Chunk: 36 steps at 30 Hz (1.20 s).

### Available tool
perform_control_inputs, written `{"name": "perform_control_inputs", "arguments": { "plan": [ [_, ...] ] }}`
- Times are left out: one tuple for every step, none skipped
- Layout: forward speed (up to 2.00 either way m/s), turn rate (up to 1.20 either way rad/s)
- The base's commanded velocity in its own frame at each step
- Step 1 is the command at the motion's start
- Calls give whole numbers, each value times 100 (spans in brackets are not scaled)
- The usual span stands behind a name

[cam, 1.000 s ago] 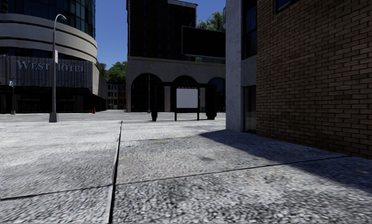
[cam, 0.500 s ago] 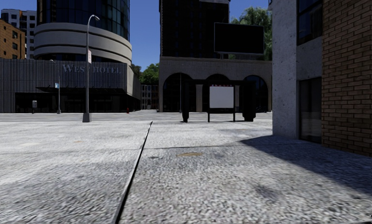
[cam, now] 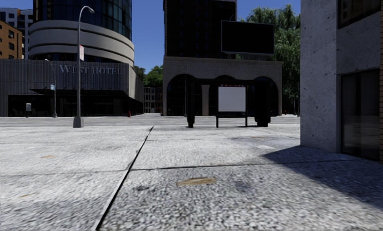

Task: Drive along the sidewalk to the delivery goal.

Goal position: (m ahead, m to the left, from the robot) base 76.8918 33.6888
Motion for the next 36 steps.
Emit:
{"name": "perform_control_inputs", "arguments": {
  "plan": [
    [200,0],
    [200,0],
    [200,0],
    [200,0],
    [200,0],
    [200,0],
    [200,0],
    [200,0],
    [200,0],
    [200,0],
    [200,0],
    [200,0],
    [200,0],
    [200,0],
    [200,0],
    [200,0],
    [200,0],
    [200,0],
    [200,0],
    [200,0],
    [200,-9],
    [200,-20],
    [200,-20],
    [200,-28],
    [200,-36],
    [200,-39],
    [200,-39],
    [200,-40],
    [200,-41],
    [200,-41],
    [200,-41],
    [200,-42],
    [200,-43],
    [200,-44],
    [200,-44],
    [200,-44]
  ]
}}
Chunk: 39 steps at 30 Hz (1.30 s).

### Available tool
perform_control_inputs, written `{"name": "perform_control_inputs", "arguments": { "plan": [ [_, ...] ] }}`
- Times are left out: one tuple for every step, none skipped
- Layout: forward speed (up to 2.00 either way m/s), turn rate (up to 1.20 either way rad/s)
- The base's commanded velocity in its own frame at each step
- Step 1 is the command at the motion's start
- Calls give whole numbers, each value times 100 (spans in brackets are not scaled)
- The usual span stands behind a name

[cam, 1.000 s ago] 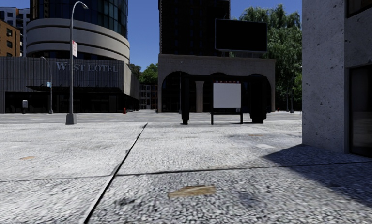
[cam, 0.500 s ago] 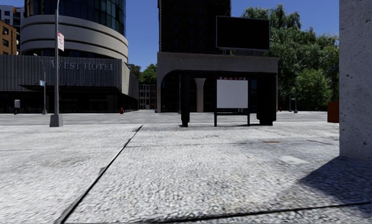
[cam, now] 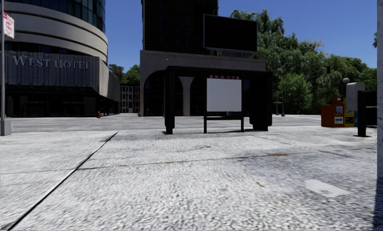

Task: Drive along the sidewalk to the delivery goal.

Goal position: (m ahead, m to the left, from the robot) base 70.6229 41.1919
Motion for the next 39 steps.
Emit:
{"name": "perform_control_inputs", "arguments": {
  "plan": [
    [200,-45],
    [200,-45],
    [200,-45],
    [200,-45],
    [200,-45],
    [200,-45],
    [200,-45],
    [200,-45],
    [200,-45],
    [200,-45],
    [200,-45],
    [200,-45],
    [200,-45],
    [200,-45],
    [200,-45],
    [200,-45],
    [200,-45],
    [200,-45],
    [200,-45],
    [200,-45],
    [200,-45],
    [200,-49],
    [200,-53],
    [200,-53],
    [200,-54],
    [200,-54],
    [200,-54],
    [200,-54],
    [200,-54],
    [200,-54],
    [200,-54],
    [200,-54],
    [200,-54],
    [200,-54],
    [200,-54],
    [200,-54],
    [200,-54],
    [200,-54],
    [200,-54]
  ]
}}
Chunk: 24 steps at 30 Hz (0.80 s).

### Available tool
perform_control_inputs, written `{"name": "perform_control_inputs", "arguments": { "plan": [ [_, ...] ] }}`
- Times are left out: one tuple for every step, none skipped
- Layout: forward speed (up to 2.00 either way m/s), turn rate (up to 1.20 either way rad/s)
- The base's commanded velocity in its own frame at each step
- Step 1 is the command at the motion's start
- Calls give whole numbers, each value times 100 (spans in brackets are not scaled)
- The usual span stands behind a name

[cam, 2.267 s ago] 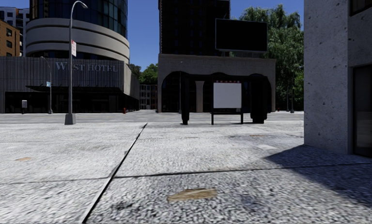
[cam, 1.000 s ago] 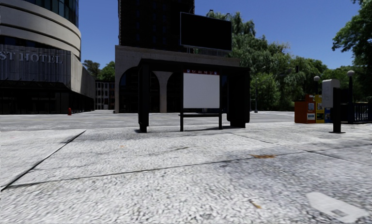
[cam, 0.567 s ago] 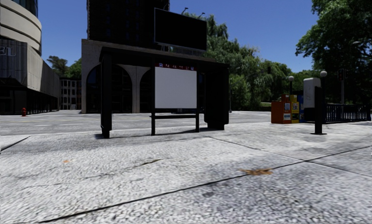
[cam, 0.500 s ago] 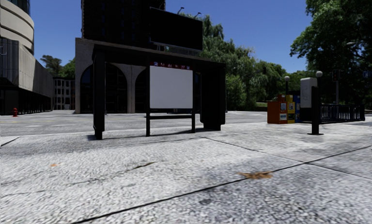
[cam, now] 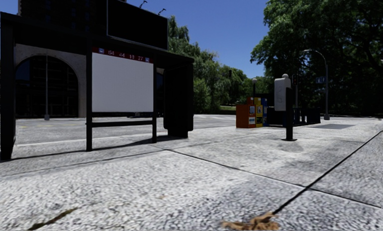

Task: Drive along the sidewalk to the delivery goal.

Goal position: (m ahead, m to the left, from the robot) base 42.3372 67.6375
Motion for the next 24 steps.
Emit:
{"name": "perform_control_inputs", "arguments": {
  "plan": [
    [200,-54],
    [196,-54],
    [188,-54],
    [175,-54],
    [165,-54],
    [165,-54],
    [162,-54],
    [161,-54],
    [161,-54],
    [161,-54],
    [161,-54],
    [161,-54],
    [161,-54],
    [161,-54],
    [161,-54],
    [161,-54],
    [161,-54],
    [161,-54],
    [161,-54],
    [161,-54],
    [161,-54],
    [162,-54],
    [163,-54],
    [163,-54]
  ]
}}
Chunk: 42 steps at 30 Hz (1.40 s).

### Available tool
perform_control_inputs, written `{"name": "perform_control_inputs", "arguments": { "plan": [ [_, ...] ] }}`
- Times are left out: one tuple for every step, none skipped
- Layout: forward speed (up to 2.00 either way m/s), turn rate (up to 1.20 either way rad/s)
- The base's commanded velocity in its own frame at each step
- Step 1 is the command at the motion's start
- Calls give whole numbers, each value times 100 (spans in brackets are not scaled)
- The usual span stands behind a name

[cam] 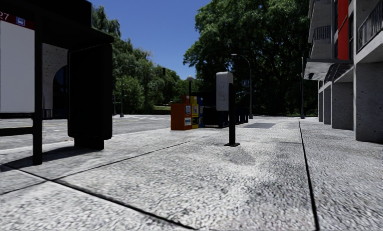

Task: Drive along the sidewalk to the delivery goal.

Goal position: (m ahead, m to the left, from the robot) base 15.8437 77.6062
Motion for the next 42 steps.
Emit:
{"name": "perform_control_inputs", "arguments": {
  "plan": [
    [163,-54],
    [163,-54],
    [163,-54],
    [163,-54],
    [163,-54],
    [163,-54],
    [163,-54],
    [163,-54],
    [163,-54],
    [163,-54],
    [163,-54],
    [163,-54],
    [163,-54],
    [163,-54],
    [163,-54],
    [163,-54],
    [163,-54],
    [163,-54],
    [163,-54],
    [163,-54],
    [163,-54],
    [163,-54],
    [174,-54],
    [174,-54],
    [200,-54],
    [200,-54],
    [200,-54],
    [200,-54],
    [200,-54],
    [200,-54],
    [200,-54],
    [200,-54],
    [200,-54],
    [200,-16],
    [200,0],
    [200,0],
    [200,0],
    [200,0],
    [200,0],
    [200,0],
    [200,0],
    [200,0]
  ]
}}
